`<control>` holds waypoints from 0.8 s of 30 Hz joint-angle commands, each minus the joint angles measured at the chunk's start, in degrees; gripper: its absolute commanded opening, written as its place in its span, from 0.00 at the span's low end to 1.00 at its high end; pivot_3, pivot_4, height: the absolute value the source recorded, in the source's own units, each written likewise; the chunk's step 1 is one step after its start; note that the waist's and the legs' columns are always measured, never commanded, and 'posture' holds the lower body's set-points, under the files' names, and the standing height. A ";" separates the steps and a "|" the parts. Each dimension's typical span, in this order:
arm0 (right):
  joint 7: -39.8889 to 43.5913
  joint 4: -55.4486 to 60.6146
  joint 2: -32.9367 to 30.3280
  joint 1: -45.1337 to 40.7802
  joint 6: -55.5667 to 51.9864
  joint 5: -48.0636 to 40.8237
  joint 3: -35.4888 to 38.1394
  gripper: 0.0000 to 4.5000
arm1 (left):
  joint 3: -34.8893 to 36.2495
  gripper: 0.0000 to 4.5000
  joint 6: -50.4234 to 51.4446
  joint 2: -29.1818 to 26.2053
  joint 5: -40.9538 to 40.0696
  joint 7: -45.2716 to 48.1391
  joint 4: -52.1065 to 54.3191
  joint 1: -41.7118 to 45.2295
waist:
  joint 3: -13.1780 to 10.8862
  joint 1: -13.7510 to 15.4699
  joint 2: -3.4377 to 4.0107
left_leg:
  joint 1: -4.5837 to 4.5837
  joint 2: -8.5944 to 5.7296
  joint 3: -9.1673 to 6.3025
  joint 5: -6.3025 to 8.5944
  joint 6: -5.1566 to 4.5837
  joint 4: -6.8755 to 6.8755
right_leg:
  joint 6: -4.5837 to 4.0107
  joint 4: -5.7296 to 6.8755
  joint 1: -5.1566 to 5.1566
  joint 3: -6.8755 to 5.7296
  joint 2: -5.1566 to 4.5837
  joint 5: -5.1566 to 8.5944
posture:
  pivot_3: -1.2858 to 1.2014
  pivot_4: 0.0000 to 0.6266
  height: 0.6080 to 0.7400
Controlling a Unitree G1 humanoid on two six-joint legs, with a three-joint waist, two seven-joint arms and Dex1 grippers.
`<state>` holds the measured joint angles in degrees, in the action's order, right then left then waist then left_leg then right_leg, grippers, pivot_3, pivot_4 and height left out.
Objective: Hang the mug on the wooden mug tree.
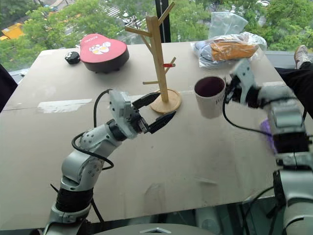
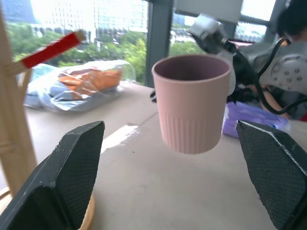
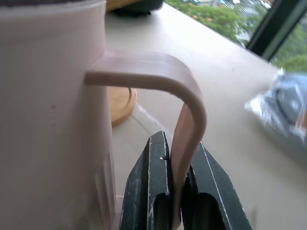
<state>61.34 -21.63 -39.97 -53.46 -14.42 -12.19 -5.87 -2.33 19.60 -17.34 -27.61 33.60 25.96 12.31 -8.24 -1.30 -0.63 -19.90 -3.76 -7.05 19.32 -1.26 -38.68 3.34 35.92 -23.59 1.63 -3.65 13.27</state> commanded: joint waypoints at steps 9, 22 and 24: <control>15.42 -25.43 8.65 -28.14 19.06 13.61 -11.81 0.03 | 5.83 1.00 -13.00 7.85 0.40 -6.06 2.45 -5.93 | -0.01 0.49 -0.04 | -0.72 -0.14 -0.10 0.00 0.00 -0.54 | -0.04 0.01 -0.52 -0.56 -0.37 -0.04 | 0.52 0.24 1.00; 14.75 -27.50 12.66 -30.84 19.16 16.92 -10.90 0.03 | 5.02 1.00 -14.82 7.38 0.35 -7.37 2.75 -8.58 | -0.02 0.28 -0.03 | -0.82 -0.18 -0.35 0.00 0.01 -0.57 | -0.21 0.20 -0.62 -0.73 -0.35 -0.15 | 0.52 0.24 1.00; 13.65 -27.56 12.93 -31.10 18.93 17.42 -10.84 0.03 | 4.47 1.00 -14.51 6.75 0.54 -6.70 2.39 -8.57 | -0.02 0.24 -0.03 | -0.82 -0.18 -0.34 0.00 0.01 -0.56 | -0.21 0.19 -0.63 -0.72 -0.35 -0.15 | 0.52 0.24 1.00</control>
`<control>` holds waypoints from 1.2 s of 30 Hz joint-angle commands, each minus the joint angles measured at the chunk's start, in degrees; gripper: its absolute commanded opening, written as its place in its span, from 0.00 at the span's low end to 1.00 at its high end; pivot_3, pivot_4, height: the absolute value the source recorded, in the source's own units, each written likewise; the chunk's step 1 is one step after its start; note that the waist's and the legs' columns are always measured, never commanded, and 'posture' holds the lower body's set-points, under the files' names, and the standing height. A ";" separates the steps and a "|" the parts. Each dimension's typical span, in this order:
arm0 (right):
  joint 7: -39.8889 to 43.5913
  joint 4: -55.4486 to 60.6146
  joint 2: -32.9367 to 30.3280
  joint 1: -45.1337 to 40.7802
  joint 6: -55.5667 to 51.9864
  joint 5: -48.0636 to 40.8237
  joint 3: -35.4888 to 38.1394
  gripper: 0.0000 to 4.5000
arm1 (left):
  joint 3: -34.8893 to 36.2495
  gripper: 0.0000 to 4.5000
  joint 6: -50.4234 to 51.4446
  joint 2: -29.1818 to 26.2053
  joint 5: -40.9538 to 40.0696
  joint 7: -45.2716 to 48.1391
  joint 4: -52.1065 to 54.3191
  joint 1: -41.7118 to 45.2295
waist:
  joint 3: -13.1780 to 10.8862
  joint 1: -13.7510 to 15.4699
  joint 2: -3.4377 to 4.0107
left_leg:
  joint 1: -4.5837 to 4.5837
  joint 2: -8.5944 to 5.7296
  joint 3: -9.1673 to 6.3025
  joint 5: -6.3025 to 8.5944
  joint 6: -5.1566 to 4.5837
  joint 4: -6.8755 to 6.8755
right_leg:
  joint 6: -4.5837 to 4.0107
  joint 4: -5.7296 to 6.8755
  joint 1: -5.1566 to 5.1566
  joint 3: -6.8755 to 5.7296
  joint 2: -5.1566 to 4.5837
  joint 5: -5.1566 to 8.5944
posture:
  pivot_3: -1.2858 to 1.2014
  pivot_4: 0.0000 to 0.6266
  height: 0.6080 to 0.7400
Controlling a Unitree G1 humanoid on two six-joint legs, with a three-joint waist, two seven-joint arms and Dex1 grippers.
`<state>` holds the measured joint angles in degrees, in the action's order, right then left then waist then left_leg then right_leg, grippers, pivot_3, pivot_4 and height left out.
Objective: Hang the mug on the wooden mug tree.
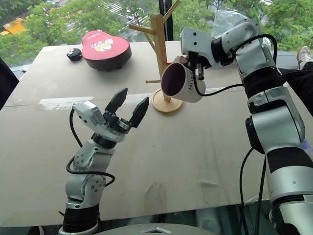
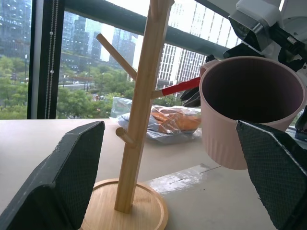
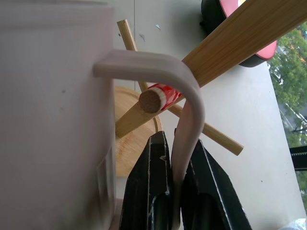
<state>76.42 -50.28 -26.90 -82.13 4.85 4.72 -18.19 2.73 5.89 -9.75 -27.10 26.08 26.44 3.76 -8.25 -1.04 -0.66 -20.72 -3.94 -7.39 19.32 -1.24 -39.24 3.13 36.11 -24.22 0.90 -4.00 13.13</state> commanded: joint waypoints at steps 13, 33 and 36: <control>-4.52 0.20 -0.94 -3.52 -5.39 0.08 4.14 0.99 | -1.93 1.00 -0.66 -2.08 0.09 1.87 0.93 0.52 | 0.00 0.05 0.00 | -0.01 -0.03 -0.01 0.00 0.00 0.00 | 0.00 0.00 -0.01 -0.01 -0.01 0.00 | 0.52 0.24 1.00; -15.50 53.11 -4.02 68.27 -26.80 -25.12 33.30 0.99 | -1.13 1.00 9.17 -15.55 8.49 2.16 2.82 -21.93 | 0.15 0.78 0.35 | 0.00 0.01 -0.15 0.01 -0.01 0.14 | 0.00 -0.02 -0.02 0.07 -0.02 0.00 | 0.52 0.24 1.00; -21.69 58.72 1.86 82.03 -17.86 -23.24 34.35 0.99 | -1.49 1.00 6.88 -16.57 9.22 4.02 2.44 -26.68 | 0.27 0.89 0.35 | 0.19 -0.02 -0.04 0.01 -0.01 0.14 | 0.01 0.11 0.10 0.18 -0.04 0.00 | 0.52 0.24 1.00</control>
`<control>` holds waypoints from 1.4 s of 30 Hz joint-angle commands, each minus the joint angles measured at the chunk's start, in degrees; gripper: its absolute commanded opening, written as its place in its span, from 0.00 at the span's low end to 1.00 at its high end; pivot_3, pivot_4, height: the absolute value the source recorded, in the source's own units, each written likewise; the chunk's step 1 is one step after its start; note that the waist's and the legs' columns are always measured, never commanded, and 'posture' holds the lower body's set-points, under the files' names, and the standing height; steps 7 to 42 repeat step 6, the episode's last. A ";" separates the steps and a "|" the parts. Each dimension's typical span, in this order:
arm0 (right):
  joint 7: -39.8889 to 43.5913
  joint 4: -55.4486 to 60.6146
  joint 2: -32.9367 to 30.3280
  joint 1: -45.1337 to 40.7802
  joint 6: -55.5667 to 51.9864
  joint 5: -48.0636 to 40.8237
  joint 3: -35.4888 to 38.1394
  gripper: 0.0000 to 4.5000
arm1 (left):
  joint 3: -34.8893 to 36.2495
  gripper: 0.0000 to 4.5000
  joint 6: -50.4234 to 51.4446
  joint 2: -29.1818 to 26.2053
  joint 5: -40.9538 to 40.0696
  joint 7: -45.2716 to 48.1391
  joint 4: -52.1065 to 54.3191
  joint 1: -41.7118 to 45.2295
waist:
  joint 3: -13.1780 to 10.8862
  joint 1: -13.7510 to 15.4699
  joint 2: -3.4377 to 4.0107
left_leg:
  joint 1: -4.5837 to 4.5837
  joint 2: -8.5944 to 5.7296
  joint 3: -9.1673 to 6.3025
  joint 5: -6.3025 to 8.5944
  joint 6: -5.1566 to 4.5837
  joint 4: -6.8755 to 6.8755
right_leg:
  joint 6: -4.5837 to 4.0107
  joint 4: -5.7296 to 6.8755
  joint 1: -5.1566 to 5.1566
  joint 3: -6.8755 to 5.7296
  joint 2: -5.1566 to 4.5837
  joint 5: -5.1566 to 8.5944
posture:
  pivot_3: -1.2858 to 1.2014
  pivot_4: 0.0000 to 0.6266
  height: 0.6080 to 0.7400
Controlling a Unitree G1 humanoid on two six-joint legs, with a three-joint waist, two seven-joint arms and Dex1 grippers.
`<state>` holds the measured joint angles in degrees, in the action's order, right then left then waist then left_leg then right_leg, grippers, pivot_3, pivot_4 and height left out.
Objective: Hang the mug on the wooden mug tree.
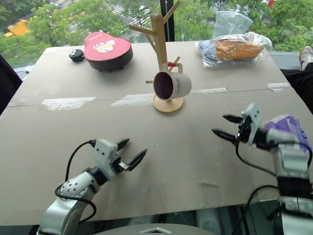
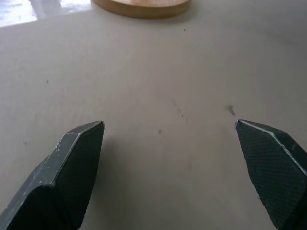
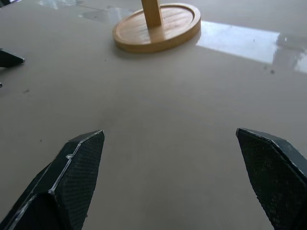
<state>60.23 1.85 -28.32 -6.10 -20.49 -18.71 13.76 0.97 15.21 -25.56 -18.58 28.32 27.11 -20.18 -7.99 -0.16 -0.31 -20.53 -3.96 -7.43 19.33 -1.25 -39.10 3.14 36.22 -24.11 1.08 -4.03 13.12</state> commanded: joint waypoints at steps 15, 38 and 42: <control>-12.82 9.86 9.02 14.23 13.09 1.00 -0.05 0.99 | 0.55 1.00 -4.38 -1.73 2.33 3.12 0.92 -2.73 | 0.00 -0.21 0.02 | 1.01 0.03 0.40 0.08 -0.13 0.21 | 0.14 -0.08 0.82 0.23 0.14 -0.05 | 0.52 0.24 1.00; -12.82 9.86 9.02 14.23 13.09 1.00 -0.05 0.99 | 0.55 1.00 -4.38 -1.73 2.33 3.12 0.92 -2.73 | 0.00 -0.21 0.02 | 1.01 0.03 0.40 0.08 -0.13 0.21 | 0.14 -0.08 0.82 0.23 0.14 -0.05 | 0.52 0.24 1.00; -12.82 9.86 9.02 14.23 13.09 1.00 -0.05 0.99 | 0.55 1.00 -4.38 -1.73 2.33 3.12 0.92 -2.73 | 0.00 -0.21 0.02 | 1.01 0.03 0.40 0.08 -0.13 0.21 | 0.14 -0.08 0.82 0.23 0.14 -0.05 | 0.52 0.24 1.00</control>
